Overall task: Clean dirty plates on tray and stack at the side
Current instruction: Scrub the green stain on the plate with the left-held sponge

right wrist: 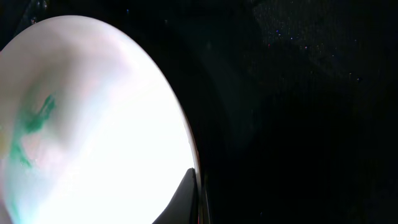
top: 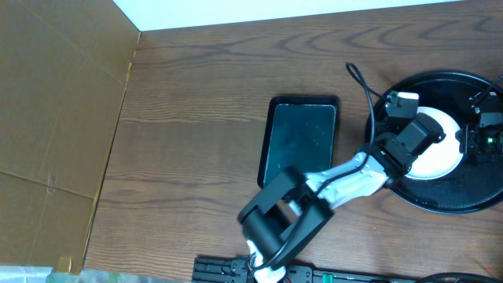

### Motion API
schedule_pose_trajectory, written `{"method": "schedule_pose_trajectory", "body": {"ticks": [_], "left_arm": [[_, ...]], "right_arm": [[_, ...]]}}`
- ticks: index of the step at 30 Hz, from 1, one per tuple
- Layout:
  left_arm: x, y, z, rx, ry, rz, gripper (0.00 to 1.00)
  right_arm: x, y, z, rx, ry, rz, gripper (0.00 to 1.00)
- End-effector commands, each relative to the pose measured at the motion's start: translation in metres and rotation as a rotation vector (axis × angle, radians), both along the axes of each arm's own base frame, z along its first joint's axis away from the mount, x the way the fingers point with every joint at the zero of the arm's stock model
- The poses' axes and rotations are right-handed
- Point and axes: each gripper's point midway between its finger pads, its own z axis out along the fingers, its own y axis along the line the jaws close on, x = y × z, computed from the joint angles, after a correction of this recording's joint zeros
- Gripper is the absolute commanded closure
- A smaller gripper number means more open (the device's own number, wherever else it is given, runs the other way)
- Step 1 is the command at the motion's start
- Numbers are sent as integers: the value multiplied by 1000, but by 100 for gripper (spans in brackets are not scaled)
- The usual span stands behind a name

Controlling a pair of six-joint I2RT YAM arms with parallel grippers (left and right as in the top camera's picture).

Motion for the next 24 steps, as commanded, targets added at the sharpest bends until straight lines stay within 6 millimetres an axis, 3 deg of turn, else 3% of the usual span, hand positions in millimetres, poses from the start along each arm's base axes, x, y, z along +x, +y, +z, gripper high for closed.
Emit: {"method": "schedule_pose_trajectory", "body": {"ticks": [1,6,12,18,24], "left_arm": [[6,5,44,-24,-88,6,93],[-8,-27,29,-273,51,-31,93],[-5,-38,-6,-480,133,123,93],[6,-52,-25,-529,113,100,93],[16,-39,-42,-441,98,85,93]], "right_arm": [[-1,3,-5,9,16,0,99],[-1,3,-5,8,16,0,99],[-2,3,-5,9,17,0,99],[-2,3,-5,8,17,0,99],[-2,3,-5,9,17,0,99]]}}
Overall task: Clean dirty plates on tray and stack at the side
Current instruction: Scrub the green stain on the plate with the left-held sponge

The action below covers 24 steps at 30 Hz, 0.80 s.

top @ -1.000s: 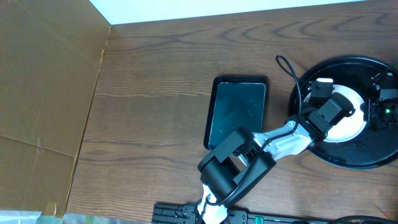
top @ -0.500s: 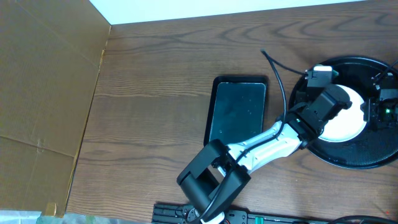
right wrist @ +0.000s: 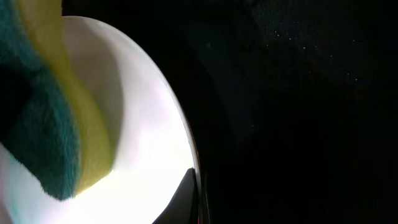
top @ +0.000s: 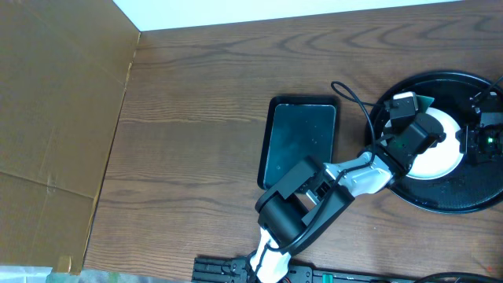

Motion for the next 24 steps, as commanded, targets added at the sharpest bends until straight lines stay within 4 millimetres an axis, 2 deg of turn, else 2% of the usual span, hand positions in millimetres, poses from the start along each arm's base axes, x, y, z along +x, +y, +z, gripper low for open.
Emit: {"method": "schedule_pose_trajectory", "body": {"ticks": [1,7,10,13,17,24], "left_arm": [[11,17,-10,102,-18,-21,93],[22,45,-16,364,-65,-140,93],[27,66,-16,483,-79,-105,93],[29,75,-10,562,-104,-94,93],[31,76,13,592,-149,-96,93],[33,74,74,507,-241,-54,93]], "right_arm": [[-2,3,-5,9,17,1,99],[-2,3,-5,9,17,1,99],[-2,3,-5,9,17,1,99],[-2,3,-5,8,17,1,99],[-2,3,-5,9,17,1,99],[-2,3,-5,9,17,1,99]]}}
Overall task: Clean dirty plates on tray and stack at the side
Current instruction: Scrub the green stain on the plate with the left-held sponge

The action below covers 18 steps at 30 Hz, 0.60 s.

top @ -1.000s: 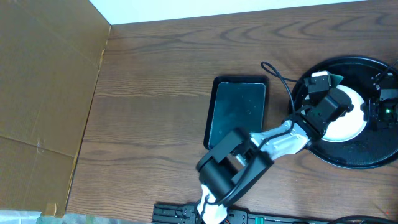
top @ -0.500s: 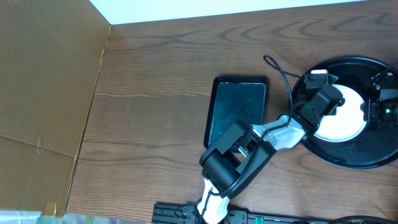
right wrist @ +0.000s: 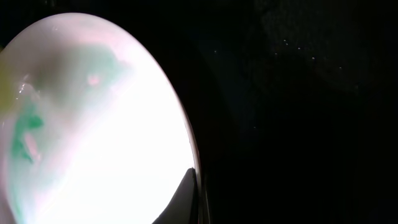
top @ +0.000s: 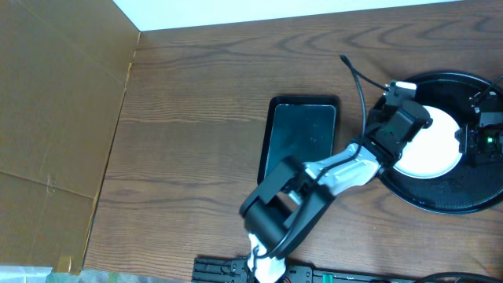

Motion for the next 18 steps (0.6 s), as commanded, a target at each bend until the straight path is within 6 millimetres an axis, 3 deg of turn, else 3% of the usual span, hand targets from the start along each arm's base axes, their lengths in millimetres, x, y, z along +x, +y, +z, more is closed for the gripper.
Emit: {"method": "schedule_pose_trajectory", "body": {"ticks": [1,3,9,13,18], "left_arm": [[7,16,40,-44,-77,76,93],[-1,5,36,-138,-20,59,93],[-43,-39,-13,-474,353,29,93],[-53,-43,-44,-489,434,72,93],[-48,-25,-76,-342,412,82,93]], "right_arm": [[-2,2,-5,4,19,-1,99],[-2,2,-5,4,19,-1,99],[-2,2,-5,4,19,-1,99],[-2,2,-5,4,19,-1,99],[-2,2,-5,4,20,-1,99]]}}
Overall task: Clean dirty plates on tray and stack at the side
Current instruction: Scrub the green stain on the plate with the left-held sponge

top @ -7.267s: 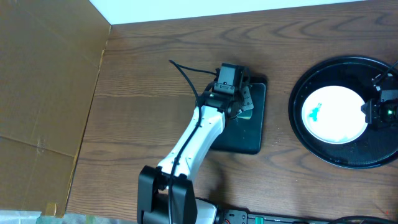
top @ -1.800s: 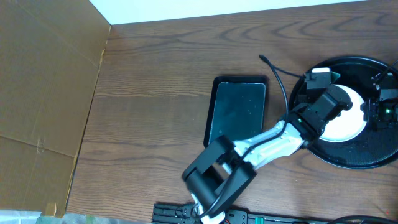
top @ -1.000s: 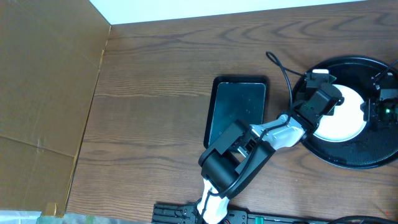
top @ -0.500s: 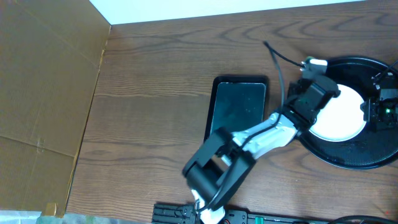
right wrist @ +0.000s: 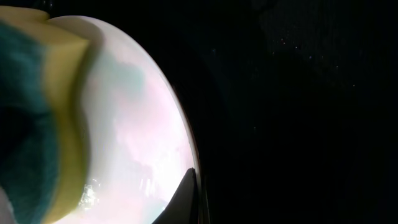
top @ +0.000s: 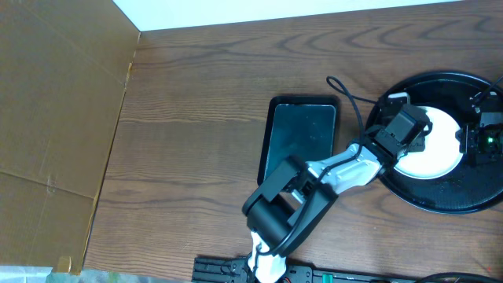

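Observation:
A white plate [top: 437, 154] lies in a round black tray [top: 440, 201] at the right of the table. My left gripper [top: 402, 130] hovers over the plate's left part, shut on a yellow sponge with a green scrub face [right wrist: 37, 118] that presses on the plate [right wrist: 143, 124]. A faint green tint [right wrist: 124, 71] shows on the wet surface beside the sponge. My right gripper [top: 476, 135] sits at the plate's right edge. One dark fingertip [right wrist: 185, 198] lies against the rim, so it appears shut on the plate.
A rectangular black tray [top: 300, 138] lies in the middle of the table, left of the round tray. A cardboard wall [top: 55, 118] stands along the left side. A black cable [top: 346, 90] loops above the left arm.
The sponge, only a sliver at the left edge of the right wrist view, now covers the plate's left part. The green smear there looks fainter. The right gripper has not moved.
First the plate showed green marks with no sponge on it. Then the sponge lay over the plate's left side. Then it was off to the edge, leaving a green smear. Now it is back on the plate, and the right gripper stayed at the rim throughout.

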### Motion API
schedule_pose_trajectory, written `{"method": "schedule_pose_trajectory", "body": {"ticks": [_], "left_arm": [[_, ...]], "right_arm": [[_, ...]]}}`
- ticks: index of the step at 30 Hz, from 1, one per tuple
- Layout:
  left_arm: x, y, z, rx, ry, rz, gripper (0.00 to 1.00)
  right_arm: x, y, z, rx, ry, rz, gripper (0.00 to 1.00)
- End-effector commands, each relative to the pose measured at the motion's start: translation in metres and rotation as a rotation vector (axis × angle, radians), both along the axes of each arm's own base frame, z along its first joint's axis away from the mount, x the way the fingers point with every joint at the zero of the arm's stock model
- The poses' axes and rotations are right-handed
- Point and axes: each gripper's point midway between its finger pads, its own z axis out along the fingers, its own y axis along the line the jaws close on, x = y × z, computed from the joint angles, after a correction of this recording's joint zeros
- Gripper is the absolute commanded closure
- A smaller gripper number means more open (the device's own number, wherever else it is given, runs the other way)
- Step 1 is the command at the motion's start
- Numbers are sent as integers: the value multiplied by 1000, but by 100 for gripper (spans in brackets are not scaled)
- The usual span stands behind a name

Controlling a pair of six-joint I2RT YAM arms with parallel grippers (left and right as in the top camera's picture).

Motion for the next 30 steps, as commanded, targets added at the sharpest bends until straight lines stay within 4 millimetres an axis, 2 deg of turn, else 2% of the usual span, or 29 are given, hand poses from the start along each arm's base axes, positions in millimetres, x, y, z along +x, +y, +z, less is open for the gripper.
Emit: {"method": "schedule_pose_trajectory", "body": {"ticks": [1,3,8,12,17,21,25,28,30], "left_arm": [[-1,20,-27,106,18,1,93],[3,35,-29,184,-4,19,93],[19,67,-21,390,-102,9,93],[30,87,0,533,-193,27,93],[38,97,30,585,-271,68,93],[38,88,42,528,-288,50,93],[25,55,37,320,-205,-31,93],[4,21,27,72,-51,-63,93],[-7,9,22,-29,34,-53,93]], "right_arm": [[-2,2,-5,4,19,-1,99],[-2,2,-5,4,19,-1,99],[-2,2,-5,4,19,-1,99],[-2,2,-5,4,19,-1,99],[-2,2,-5,4,19,-1,99],[-2,2,-5,4,19,-1,99],[-2,3,-5,5,19,-1,99],[-2,3,-5,5,19,-1,99],[-2,2,-5,4,18,-1,99]]}}
